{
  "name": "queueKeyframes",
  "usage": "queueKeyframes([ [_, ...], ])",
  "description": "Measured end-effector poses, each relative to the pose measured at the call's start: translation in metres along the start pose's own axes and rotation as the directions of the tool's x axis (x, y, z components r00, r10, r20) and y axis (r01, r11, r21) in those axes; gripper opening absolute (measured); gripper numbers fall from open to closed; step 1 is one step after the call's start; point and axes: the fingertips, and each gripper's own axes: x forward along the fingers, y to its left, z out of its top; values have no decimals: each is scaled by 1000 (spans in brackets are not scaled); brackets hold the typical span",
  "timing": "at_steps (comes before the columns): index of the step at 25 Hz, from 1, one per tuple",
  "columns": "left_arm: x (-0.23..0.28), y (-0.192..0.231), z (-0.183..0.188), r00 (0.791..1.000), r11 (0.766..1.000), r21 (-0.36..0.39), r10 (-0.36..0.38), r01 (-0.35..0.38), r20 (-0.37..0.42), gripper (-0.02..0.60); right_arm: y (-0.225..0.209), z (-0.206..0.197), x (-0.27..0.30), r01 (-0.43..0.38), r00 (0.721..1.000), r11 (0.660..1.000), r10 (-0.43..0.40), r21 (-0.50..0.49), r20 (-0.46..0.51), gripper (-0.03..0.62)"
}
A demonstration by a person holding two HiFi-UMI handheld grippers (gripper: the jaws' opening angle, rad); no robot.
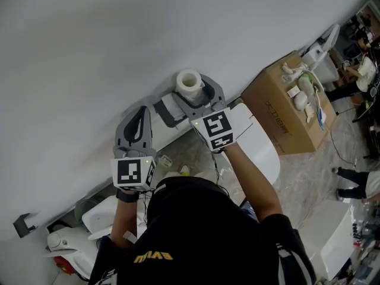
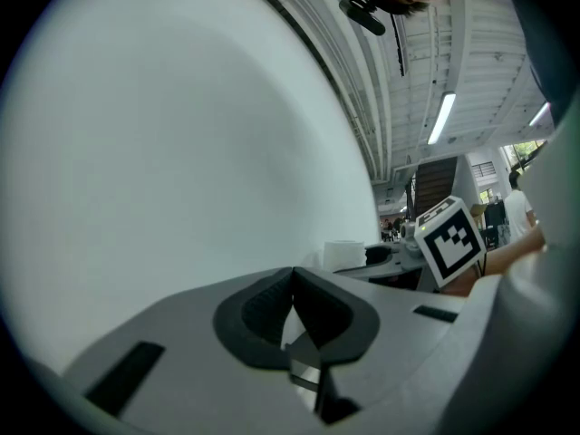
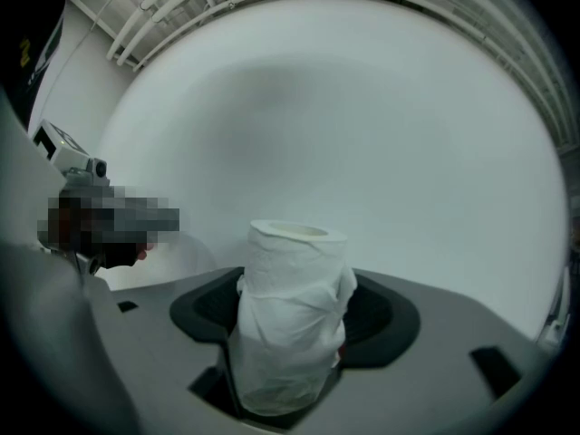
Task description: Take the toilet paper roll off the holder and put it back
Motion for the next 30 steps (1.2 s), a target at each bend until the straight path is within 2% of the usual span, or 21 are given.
queueKeyframes([
  [21, 1, -3, -7, 1000, 1000, -14, -1, 1, -15, 11, 5, -27, 7, 10, 998, 1000, -11, -22, -60, 321],
  [23, 1, -3, -7, 1000, 1000, -16, -3, 3, -17, 11, 6, -26, 8, 11, 998, 1000, -12, -20, -57, 339],
  [26, 2, -2, -8, 1000, 1000, -19, -5, 5, -21, 11, 8, -24, 9, 14, 999, 1000, -14, -4, -47, 405],
  [30, 2, -3, -10, 1000, 1000, -22, -7, 7, -21, 11, 4, -25, 6, 25, 999, 1000, -24, 8, -46, 407],
])
